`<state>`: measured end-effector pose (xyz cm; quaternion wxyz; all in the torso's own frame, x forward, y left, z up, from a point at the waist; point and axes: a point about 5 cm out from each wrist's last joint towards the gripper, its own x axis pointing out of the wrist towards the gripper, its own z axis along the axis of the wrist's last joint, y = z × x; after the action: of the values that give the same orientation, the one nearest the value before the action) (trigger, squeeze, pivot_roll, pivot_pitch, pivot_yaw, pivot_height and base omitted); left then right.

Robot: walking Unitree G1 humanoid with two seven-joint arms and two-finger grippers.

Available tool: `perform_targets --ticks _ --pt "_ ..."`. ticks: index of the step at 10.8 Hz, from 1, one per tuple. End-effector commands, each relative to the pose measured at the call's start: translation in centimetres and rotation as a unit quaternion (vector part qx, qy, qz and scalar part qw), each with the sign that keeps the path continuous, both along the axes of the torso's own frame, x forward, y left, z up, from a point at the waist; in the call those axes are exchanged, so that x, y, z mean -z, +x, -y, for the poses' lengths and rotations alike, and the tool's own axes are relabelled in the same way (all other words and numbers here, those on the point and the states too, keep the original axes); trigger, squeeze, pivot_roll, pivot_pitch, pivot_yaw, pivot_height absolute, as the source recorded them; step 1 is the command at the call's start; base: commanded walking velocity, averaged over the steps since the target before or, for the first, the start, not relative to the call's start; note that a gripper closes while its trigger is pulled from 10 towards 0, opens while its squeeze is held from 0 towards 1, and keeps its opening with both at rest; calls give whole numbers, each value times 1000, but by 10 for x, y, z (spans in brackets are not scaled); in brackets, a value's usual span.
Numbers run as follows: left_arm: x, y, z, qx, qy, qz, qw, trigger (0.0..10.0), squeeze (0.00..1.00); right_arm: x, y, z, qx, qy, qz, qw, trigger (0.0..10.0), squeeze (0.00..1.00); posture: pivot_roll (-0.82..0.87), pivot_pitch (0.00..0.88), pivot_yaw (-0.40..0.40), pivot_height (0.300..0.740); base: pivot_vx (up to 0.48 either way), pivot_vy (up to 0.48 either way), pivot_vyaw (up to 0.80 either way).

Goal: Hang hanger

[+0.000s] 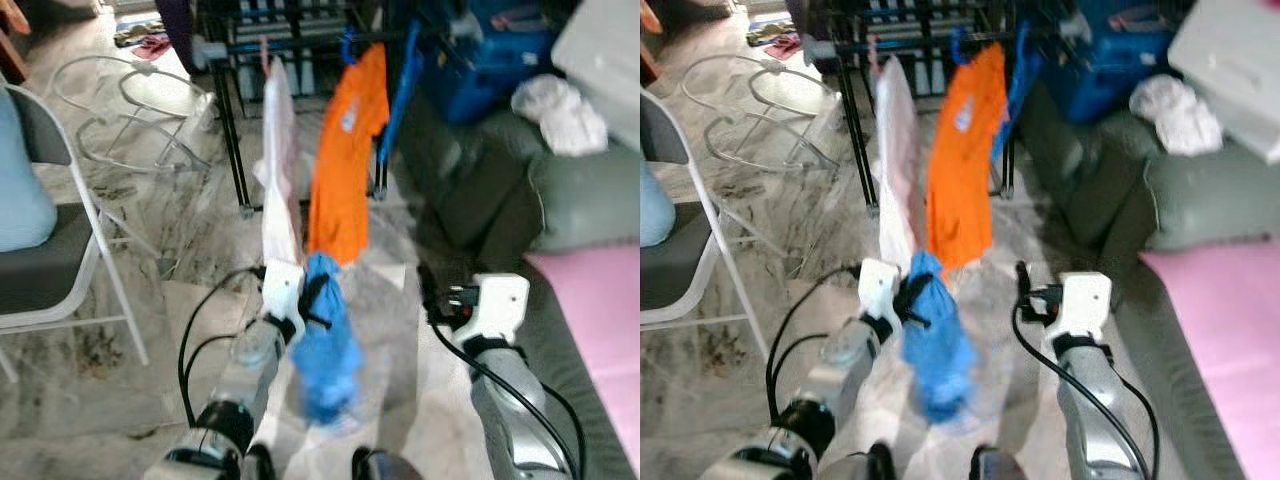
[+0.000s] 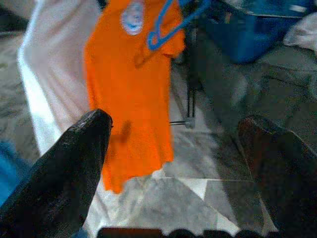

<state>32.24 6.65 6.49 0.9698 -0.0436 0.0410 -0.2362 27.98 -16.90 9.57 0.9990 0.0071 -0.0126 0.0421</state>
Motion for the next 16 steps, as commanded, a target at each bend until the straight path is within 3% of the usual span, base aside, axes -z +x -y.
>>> perform_targets --ticks 1,3,7,9,13,16 --pt "-1 2 -2 -14 -8 1 1000 10000 0 3 1 0 -10 -1 -8 1000 10000 0 -154 73 -47 740 0 0 0" --pt "7 -3 -12 -44 -7 -4 999 10000 0 4 8 -9 -33 0 -10 999 10000 0 -127 88 -53 740 0 0 0" --pt "7 -3 -12 -14 -3 -4 1000 10000 0 12 -3 -9 -11 14 -13 1000 10000 0 -169 130 13 740 0 0 0" --pt "5 -2 -13 -2 4 -4 1000 10000 0 17 -11 -7 4 17 -17 1000 10000 0 -185 140 35 740 0 319 -800" --pt "6 -4 -7 23 12 -3 1000 10000 0 17 -14 -6 20 22 -13 999 10000 0 -190 154 56 740 0 368 -323" --pt "4 -11 -3 59 0 19 998 10000 0 16 -14 -5 22 20 -11 1000 10000 0 -186 159 59 740 0 0 0"
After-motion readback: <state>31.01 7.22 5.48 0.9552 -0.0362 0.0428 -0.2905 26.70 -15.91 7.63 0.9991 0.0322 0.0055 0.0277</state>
